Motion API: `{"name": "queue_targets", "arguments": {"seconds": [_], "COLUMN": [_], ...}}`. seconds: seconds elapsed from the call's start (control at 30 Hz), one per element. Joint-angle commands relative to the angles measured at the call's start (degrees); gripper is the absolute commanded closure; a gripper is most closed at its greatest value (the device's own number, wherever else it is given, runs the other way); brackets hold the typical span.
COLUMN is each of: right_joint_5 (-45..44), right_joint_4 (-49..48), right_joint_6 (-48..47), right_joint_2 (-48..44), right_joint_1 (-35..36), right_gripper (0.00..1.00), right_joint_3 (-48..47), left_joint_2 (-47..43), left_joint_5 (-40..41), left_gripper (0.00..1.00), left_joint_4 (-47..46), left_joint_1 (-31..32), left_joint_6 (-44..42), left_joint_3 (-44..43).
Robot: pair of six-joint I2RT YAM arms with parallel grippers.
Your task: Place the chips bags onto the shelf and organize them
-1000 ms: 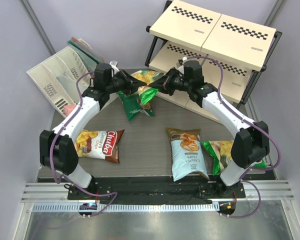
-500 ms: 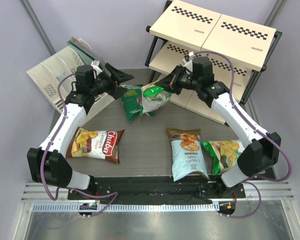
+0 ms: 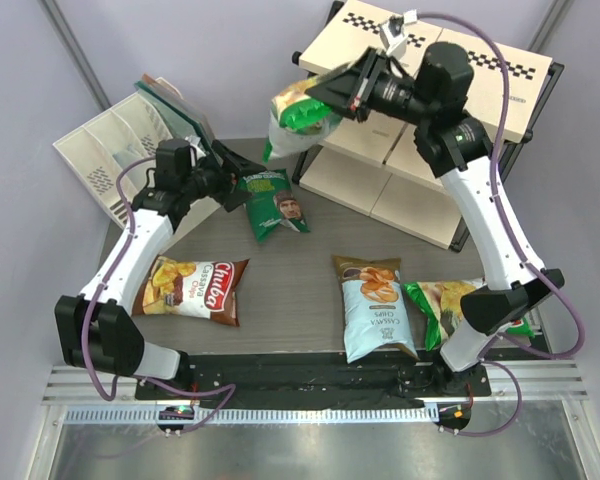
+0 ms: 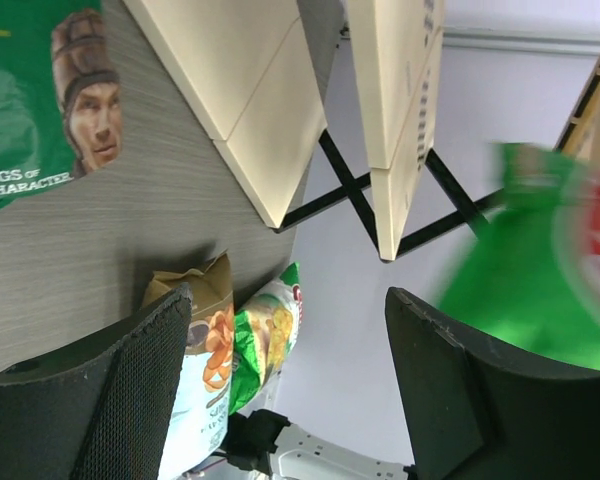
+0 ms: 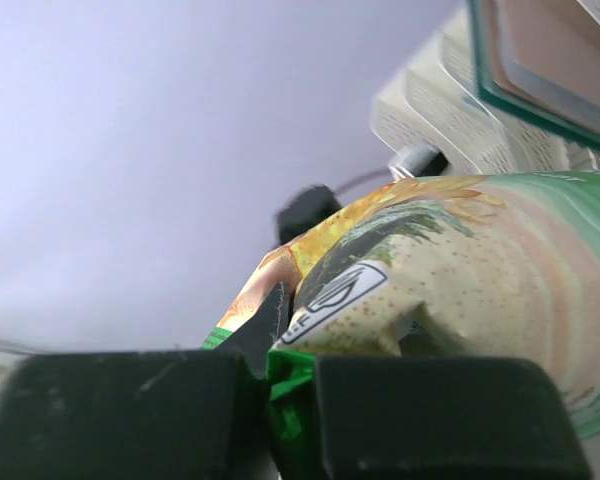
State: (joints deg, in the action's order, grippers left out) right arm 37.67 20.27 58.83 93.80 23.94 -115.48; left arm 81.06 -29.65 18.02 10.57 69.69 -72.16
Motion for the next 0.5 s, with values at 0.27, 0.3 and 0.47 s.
{"name": "queue_targets", "arguments": {"seconds": [0.27, 0.3, 0.47], "right_joint_5": [-2.68, -3.3, -5.24], "right_joint_4": [-8.58, -8.58, -10.86], "right_joint_6": [-6.07, -6.7, -7.24], "right_joint_2": [0.95, 0.51, -1.07], "right_joint_1": [-6.88, -9.68, -20.68], "right_gripper": [0.99, 0.99, 0.99], "right_joint_3": [-18.29, -18.55, -20.3], "left_joint_2": [-3.01, -3.01, -2.31], "left_joint_5": [2.14, 2.14, 1.61], "left_gripper": [0.23, 0.23, 0.23], "left_joint_4": [3.51, 3.51, 2.9], "left_joint_1": [-1.08, -0.99, -0.99], "left_joint_6": [-3.33, -3.25, -2.98], "left_joint_3": [-0.17, -0.09, -0.35]}}
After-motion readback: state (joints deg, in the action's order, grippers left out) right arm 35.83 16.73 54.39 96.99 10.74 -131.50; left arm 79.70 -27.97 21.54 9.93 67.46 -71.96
